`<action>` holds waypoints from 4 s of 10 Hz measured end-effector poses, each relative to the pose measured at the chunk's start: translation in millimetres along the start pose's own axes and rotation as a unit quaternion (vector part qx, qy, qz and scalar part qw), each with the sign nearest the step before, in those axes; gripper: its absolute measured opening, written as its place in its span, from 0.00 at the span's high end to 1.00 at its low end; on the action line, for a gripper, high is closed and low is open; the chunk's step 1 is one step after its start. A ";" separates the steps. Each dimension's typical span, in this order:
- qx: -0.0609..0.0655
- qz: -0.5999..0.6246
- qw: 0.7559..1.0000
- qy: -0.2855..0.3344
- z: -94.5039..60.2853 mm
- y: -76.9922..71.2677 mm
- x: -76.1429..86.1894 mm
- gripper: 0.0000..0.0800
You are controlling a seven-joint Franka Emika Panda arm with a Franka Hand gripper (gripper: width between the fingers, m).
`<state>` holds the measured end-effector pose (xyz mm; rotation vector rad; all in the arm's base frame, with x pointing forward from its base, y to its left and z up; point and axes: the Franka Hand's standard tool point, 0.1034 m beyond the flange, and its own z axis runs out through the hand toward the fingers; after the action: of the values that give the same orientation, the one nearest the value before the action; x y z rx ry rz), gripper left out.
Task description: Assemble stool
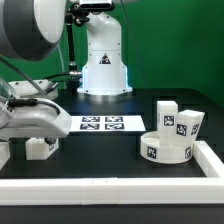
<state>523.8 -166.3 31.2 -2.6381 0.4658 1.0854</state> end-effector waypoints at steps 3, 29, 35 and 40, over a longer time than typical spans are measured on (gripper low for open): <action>-0.021 0.018 0.999 -0.016 14.9 2.9 1.7 0.19; -0.021 0.037 0.968 0.246 -40.2 -121.2 -59.2 0.59; -0.023 0.006 0.897 0.442 -35.5 -145.1 -68.5 0.59; -0.005 -0.021 0.798 0.603 -26.5 -181.6 -81.0 0.59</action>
Offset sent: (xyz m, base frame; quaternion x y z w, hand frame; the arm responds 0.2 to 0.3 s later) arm -0.0150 -0.0001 -0.0065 -0.0477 -0.0053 0.0207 0.9986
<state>555.7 7.1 127.0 -2.9748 0.5685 -0.7826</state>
